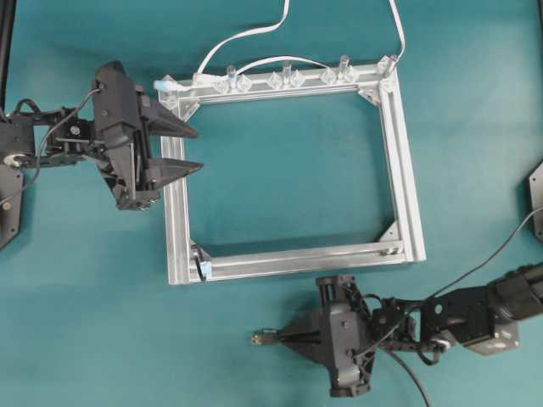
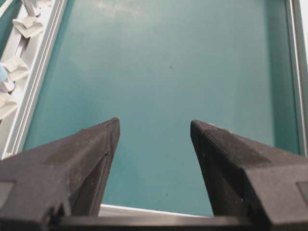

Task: Insert the wire through the string loop located on the left side.
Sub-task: 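Lift the USB cable with the right gripper and carry it toward the frame's lower edge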

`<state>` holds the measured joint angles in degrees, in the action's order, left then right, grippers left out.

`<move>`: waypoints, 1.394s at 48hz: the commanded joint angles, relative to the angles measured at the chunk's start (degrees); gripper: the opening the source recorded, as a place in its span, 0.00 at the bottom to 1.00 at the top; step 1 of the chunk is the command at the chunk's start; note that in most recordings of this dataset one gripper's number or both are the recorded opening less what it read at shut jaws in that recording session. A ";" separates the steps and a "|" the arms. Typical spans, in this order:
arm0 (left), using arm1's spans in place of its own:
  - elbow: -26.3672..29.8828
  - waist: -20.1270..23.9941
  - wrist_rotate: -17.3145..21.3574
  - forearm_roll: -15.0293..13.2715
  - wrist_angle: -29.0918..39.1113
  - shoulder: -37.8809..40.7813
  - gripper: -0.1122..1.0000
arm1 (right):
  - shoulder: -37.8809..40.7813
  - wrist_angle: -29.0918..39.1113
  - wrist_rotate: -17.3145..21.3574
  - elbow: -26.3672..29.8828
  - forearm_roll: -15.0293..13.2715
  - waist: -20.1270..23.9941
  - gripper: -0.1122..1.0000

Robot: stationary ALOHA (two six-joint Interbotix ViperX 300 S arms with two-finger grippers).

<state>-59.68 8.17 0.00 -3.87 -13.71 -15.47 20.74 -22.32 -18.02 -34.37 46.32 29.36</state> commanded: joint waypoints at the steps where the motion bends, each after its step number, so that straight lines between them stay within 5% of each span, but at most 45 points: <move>1: 1.05 -0.18 0.35 0.18 -0.18 -0.79 0.70 | -3.25 0.44 -0.18 0.09 0.00 -0.26 0.23; 37: 1.14 -0.35 0.44 0.18 -0.26 -0.79 0.70 | -18.63 8.09 -6.15 -1.05 -1.41 -9.05 0.24; 67: 0.79 -0.44 0.44 0.18 -0.26 -0.88 0.70 | -19.86 14.41 -7.12 -0.35 -1.49 -12.66 0.23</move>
<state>-59.68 7.91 0.00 -3.87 -13.62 -15.47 2.64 -8.17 -25.05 -36.04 45.00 17.31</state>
